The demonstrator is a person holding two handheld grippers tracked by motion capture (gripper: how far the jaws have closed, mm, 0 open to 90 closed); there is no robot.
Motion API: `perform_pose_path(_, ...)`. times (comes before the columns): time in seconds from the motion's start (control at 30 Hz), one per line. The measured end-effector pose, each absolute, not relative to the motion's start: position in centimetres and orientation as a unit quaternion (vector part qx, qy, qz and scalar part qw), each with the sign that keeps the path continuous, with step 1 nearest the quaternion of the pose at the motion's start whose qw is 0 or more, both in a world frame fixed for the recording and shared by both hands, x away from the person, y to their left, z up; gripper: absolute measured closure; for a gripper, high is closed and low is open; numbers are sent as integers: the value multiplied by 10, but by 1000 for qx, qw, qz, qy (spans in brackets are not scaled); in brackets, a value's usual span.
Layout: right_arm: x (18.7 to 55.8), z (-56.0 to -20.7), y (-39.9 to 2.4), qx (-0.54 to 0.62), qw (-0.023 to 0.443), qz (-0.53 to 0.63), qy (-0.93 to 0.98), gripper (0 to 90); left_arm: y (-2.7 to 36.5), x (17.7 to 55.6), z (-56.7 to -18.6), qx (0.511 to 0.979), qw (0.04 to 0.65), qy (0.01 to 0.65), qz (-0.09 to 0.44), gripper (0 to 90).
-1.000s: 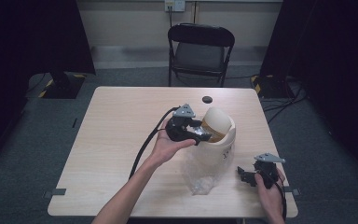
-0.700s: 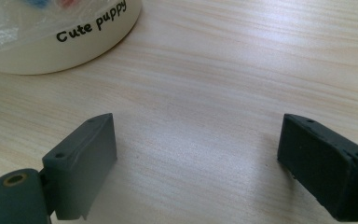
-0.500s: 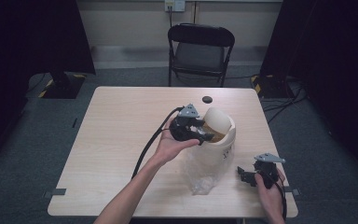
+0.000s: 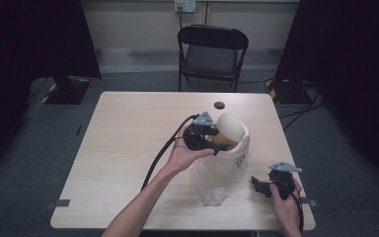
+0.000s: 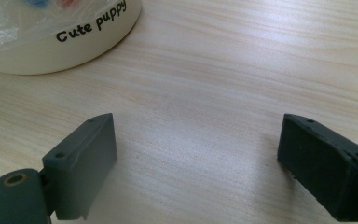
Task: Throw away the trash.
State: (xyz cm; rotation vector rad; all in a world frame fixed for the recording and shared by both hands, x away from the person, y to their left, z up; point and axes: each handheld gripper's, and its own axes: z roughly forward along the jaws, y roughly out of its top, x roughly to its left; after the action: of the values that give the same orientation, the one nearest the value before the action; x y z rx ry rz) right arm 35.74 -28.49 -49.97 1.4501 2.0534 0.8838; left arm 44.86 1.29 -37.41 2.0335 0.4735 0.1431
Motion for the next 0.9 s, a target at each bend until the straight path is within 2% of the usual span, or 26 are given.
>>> perform_pose_path(0.3,357,-500,-285,529,236,322,749,108,24,445,-368,840,501,198,65,260)
perform_pose_path(0.9,357,-500,-285,529,236,322,749,108,79,440,-361,822,512,232,96,224)
